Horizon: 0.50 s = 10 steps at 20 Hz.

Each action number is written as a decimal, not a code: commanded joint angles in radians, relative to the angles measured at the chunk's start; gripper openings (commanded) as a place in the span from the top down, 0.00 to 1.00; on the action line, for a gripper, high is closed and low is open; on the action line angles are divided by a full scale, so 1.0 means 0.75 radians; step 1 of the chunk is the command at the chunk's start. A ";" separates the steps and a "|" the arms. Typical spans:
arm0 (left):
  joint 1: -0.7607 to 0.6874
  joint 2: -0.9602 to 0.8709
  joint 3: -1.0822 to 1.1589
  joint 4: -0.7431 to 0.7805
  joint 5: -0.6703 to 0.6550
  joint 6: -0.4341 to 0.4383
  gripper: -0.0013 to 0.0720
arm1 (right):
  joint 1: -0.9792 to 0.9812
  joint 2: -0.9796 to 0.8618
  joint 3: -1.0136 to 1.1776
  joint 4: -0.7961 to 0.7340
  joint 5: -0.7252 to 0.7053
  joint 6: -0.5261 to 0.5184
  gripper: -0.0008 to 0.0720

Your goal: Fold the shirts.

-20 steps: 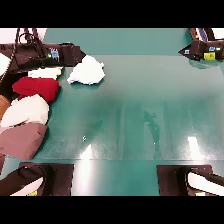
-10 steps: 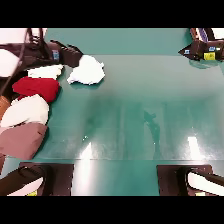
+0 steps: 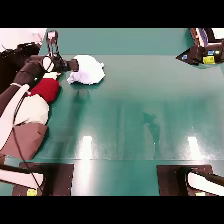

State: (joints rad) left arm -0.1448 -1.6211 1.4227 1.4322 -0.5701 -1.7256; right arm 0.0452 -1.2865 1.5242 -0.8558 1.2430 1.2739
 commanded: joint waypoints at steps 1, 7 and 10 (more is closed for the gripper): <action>0.054 -0.184 0.050 -0.170 0.038 0.116 0.10 | 0.005 0.000 0.001 0.001 0.033 0.001 0.97; 0.057 -0.180 0.203 -0.232 -0.074 0.151 0.94 | 0.009 0.003 0.002 0.001 0.029 0.001 0.97; 0.057 -0.131 0.428 -0.232 -0.254 0.180 0.95 | 0.009 0.043 0.003 0.001 0.013 0.001 0.97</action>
State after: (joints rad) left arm -0.1040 -1.7416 1.6215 1.2732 -0.6498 -1.6165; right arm 0.0513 -1.2739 1.5249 -0.8558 1.2629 1.2739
